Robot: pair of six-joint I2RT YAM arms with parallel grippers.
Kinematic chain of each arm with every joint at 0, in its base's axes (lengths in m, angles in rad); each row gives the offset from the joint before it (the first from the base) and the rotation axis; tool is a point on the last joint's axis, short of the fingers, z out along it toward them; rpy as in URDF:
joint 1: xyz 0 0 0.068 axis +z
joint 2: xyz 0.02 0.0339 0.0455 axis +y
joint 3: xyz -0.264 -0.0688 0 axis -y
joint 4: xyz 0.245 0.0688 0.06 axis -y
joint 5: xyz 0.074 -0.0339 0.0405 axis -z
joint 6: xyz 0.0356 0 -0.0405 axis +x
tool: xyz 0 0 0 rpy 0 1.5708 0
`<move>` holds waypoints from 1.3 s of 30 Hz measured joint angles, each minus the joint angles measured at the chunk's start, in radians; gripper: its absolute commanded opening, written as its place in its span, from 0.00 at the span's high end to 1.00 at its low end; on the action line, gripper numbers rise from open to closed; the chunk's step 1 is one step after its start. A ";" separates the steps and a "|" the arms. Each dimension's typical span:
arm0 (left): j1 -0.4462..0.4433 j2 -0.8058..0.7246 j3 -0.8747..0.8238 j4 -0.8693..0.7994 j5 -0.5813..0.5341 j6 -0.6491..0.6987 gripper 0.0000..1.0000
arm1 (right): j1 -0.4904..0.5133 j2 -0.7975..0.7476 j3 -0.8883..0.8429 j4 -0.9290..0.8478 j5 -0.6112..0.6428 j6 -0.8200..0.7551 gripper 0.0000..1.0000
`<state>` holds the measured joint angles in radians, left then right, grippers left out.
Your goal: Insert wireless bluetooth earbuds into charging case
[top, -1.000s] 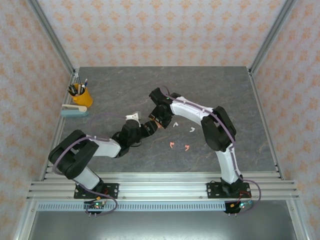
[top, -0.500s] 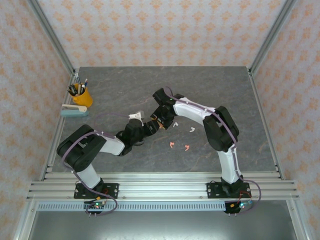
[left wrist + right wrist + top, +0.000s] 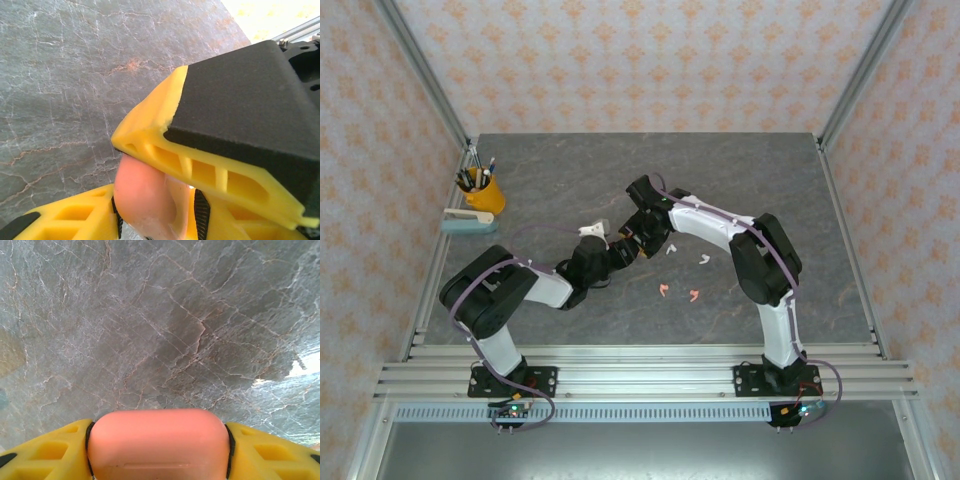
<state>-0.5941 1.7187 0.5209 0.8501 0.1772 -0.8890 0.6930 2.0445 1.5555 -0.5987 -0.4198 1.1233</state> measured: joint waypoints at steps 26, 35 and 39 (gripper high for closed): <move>0.000 0.011 0.029 -0.006 -0.006 -0.018 0.95 | -0.017 -0.022 -0.039 0.060 -0.007 0.042 0.28; 0.000 -0.113 0.050 -0.112 0.044 0.051 1.00 | -0.134 -0.136 -0.064 0.130 -0.019 0.045 0.24; 0.029 -0.192 0.056 -0.216 0.124 0.105 1.00 | -0.200 -0.243 -0.114 0.183 -0.014 -0.027 0.25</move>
<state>-0.5648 1.5272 0.5770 0.6346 0.3016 -0.7837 0.4931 1.8011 1.4414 -0.4156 -0.4343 1.0958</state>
